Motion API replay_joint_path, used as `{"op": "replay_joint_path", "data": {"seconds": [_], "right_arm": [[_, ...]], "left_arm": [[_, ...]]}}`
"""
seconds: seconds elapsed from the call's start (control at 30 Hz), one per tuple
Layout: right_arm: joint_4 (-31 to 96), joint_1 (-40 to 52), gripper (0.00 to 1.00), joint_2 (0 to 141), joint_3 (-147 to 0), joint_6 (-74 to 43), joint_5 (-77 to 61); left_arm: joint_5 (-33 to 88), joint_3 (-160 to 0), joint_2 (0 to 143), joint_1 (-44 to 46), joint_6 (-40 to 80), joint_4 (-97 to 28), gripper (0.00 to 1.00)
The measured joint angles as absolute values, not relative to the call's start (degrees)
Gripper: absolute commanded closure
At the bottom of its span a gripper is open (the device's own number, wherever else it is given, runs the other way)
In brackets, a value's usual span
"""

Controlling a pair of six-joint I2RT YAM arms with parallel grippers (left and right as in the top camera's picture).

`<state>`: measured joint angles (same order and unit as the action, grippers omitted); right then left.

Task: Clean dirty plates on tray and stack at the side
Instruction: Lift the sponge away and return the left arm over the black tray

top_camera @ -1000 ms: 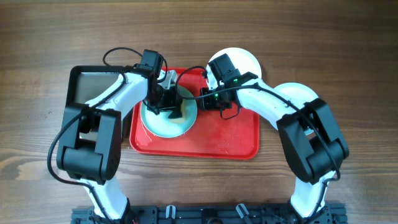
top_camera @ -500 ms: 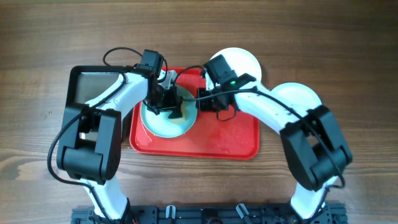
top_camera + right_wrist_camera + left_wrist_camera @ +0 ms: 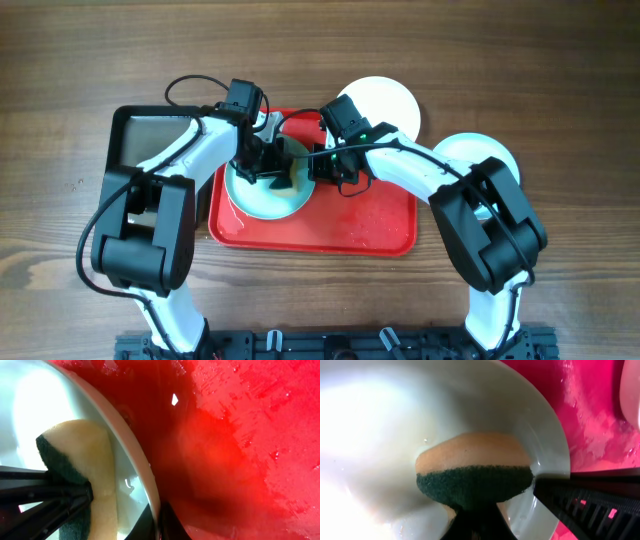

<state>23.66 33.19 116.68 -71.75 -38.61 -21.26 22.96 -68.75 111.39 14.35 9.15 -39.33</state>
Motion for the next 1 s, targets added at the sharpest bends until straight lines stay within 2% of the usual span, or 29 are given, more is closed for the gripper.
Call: {"op": "replay_joint_path", "data": {"seconds": [0.17,0.3,0.43,0.57,0.77,1.0], "right_arm": [[23.09,32.91,0.96,116.9,-71.88,-39.86,-21.43],[23.0,32.91,0.96,117.1,-72.16,-39.9,-21.47],[23.09,32.86,0.96,117.14,-72.16,-39.88,-22.09],[23.7,32.27,0.96,117.38,-72.16,-39.86,-24.16],[26.81,31.83,0.96,116.97,-72.75,-37.5,-23.53],[31.14,31.83,0.96,104.57,-72.69,-31.07,-9.63]], "left_arm": [[21.17,-68.62,111.42,14.74,12.58,-33.3,0.96],[12.95,-69.82,111.42,14.9,20.01,-31.31,0.96],[-0.03,-78.85,111.59,12.34,23.03,-42.5,0.96],[-5.69,-90.39,111.42,8.88,23.55,-49.32,0.96],[-6.72,-97.23,109.16,7.77,23.7,-55.99,0.96],[-4.43,-96.71,109.16,7.81,23.7,-58.5,0.96]]}}
